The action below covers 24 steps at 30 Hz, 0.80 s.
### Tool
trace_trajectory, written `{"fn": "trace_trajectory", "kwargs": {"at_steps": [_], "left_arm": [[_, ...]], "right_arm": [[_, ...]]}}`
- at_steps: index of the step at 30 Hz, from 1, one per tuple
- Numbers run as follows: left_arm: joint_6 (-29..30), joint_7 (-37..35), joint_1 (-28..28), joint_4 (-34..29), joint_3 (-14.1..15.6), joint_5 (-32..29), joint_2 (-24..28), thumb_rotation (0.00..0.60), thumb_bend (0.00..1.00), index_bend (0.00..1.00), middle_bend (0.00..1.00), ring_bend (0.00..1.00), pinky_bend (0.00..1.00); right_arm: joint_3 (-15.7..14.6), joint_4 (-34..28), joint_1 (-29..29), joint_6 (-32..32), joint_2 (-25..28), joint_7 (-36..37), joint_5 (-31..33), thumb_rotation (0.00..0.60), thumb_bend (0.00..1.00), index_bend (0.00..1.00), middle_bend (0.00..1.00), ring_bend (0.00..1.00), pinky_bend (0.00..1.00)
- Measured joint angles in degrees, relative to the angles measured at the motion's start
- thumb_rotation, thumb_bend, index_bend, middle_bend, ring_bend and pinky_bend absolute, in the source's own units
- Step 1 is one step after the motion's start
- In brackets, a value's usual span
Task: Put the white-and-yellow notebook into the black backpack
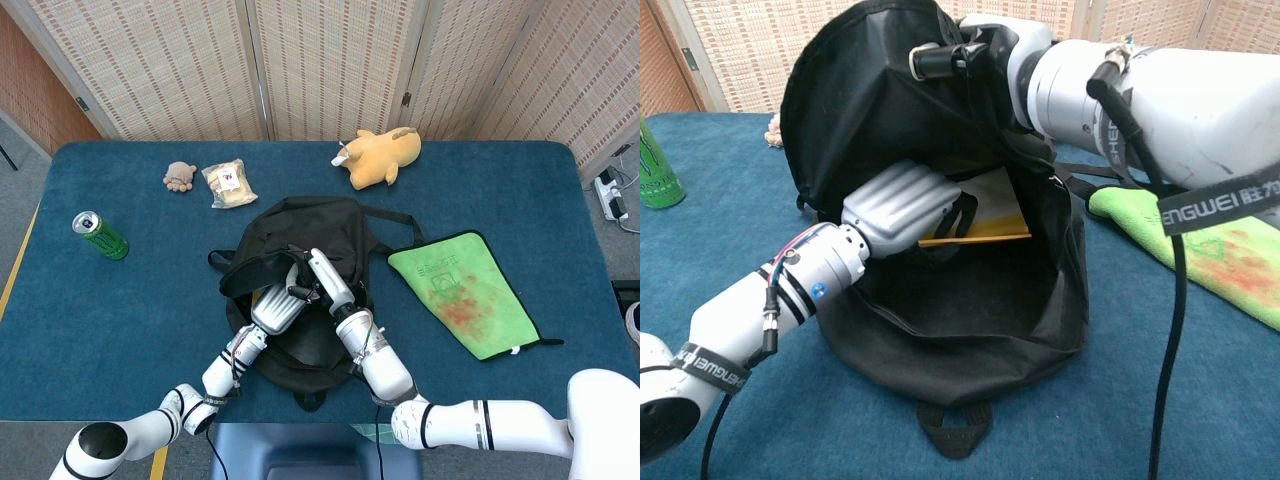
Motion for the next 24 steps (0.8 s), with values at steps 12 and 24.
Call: {"fn": "trace_trajectory", "kwargs": {"at_steps": [12,24], "left_arm": [[-3.8,2.3,1.2,-3.9,-2.0,-5.2,1.0,0.6,0.16,0.35,0.41,0.41,0.4],[-8.9,13.3,5.3,-32.9,-2.1,-12.6,13.2,0.599,0.02,0.2,0.24,0.26,0.29]], "right_arm": [[-0.4,0.3,-0.2,0.2,0.3,0.1,-0.2,0.6,1.0,0.6,0.26,0.19,0.19],[0.0,3.0,0.5,-0.2,-0.4,0.3,0.6,0.6,1.0,0.58,0.25,0.19,0.19]]}}
